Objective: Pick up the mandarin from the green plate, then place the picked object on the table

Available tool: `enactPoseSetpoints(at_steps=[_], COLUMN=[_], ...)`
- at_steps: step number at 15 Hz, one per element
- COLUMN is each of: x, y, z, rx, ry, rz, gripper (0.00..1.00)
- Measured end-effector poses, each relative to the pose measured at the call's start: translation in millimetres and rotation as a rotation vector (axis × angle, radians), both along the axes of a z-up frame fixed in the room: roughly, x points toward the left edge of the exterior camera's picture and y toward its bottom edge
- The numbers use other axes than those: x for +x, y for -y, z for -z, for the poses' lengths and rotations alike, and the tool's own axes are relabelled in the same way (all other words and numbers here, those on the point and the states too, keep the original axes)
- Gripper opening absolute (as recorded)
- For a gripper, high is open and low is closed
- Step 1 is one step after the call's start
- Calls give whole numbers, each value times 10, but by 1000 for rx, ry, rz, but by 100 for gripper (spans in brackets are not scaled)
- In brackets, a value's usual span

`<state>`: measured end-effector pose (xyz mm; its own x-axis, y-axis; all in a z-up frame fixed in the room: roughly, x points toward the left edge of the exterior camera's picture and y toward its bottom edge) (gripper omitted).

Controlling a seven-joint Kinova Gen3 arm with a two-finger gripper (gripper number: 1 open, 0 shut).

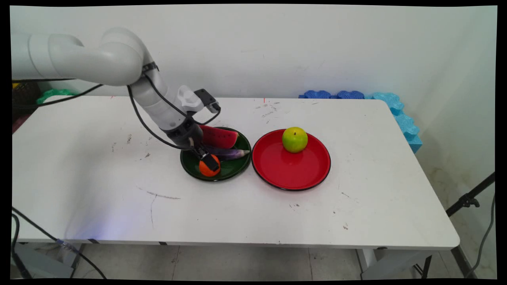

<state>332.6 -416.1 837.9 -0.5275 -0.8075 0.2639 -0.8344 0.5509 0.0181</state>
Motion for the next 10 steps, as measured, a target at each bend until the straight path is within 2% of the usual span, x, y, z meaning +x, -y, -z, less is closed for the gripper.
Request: enactPoseSetpoints(at_steps=[4,5,10], x=[-44,-54,-94], y=[54,64,84], z=[103,121,174], rx=[0,0,-1], ry=[9,11,9], rz=[-29,-34,-30], gripper=[100,0,0])
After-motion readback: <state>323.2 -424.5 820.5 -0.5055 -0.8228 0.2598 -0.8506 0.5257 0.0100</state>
